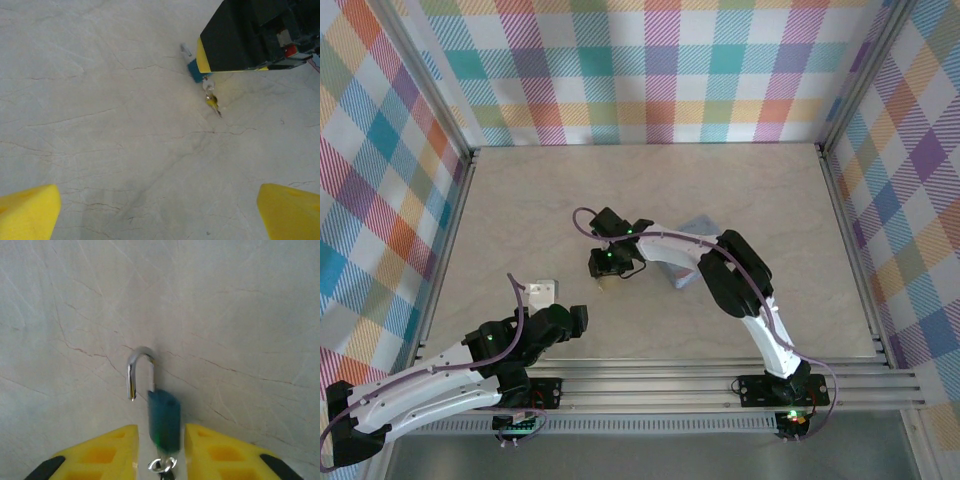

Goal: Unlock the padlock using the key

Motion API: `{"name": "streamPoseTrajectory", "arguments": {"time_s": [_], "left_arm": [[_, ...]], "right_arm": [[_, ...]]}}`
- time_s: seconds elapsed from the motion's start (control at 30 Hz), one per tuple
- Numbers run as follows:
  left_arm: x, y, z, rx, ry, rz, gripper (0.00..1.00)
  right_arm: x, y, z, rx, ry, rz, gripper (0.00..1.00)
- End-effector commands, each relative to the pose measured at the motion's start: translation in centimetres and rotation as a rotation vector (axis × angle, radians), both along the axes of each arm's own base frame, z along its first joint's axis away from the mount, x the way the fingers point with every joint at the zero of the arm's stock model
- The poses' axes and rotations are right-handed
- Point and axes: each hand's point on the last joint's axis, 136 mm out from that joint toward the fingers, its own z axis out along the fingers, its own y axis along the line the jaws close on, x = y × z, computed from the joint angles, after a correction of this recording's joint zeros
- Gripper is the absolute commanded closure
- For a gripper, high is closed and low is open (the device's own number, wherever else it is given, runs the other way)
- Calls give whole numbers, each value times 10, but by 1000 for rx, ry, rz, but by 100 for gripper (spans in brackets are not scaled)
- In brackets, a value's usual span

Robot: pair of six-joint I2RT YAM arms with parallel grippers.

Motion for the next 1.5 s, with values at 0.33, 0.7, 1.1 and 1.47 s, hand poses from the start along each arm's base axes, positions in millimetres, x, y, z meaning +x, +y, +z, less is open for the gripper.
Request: {"name": "streamPoseTrajectory", "arguments": {"time_s": [0.33, 0.7, 1.1, 1.47], "left_arm": [[18, -4, 29, 27, -46, -14, 0], [83, -48, 87, 213, -216, -198, 0], [159, -87, 47, 21, -89, -371, 0], [186, -35, 31, 71, -266, -234, 0]], "right_arm": [[11, -30, 100, 11, -242, 18, 37], [13, -119, 132, -95, -496, -105, 0], [23, -253, 131, -257, -635, -329, 0], [25, -350, 134, -254, -900, -504, 0]]}}
